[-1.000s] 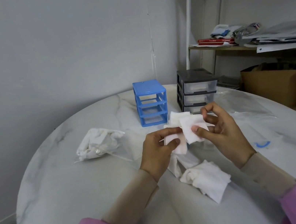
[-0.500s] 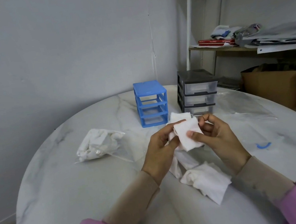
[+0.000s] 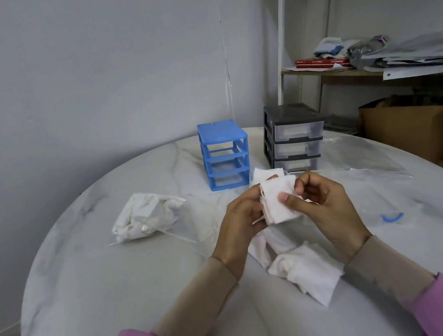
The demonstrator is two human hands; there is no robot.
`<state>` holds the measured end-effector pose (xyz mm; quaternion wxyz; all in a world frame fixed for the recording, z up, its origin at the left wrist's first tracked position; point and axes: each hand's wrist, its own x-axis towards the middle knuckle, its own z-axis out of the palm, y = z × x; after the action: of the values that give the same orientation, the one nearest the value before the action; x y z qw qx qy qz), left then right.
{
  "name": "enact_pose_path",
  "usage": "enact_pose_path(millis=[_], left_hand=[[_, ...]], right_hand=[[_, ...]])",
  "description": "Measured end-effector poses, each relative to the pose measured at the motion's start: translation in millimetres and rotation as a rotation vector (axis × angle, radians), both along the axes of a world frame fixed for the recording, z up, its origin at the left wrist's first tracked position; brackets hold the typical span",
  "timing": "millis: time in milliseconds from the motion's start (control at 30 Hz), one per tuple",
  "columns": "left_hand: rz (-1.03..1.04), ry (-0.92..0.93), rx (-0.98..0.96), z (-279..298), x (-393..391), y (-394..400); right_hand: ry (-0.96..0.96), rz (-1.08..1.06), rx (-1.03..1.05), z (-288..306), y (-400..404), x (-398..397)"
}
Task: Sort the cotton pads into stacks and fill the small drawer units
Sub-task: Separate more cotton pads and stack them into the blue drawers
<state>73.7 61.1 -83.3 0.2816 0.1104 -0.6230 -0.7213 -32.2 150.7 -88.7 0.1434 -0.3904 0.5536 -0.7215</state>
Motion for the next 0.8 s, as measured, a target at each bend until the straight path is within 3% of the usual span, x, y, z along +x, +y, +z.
enact_pose_path(millis=[500, 800], left_hand=[[0.084, 0.008, -0.053, 0.4, 3.6, 5.9], [0.119, 0.016, -0.013, 0.7, 4.0, 2.8]], right_hand=[[0.225, -0.076, 0.086, -2.2, 1.7, 0.0], [0.156, -0.039, 0.080, 0.6, 2.6, 0.5]])
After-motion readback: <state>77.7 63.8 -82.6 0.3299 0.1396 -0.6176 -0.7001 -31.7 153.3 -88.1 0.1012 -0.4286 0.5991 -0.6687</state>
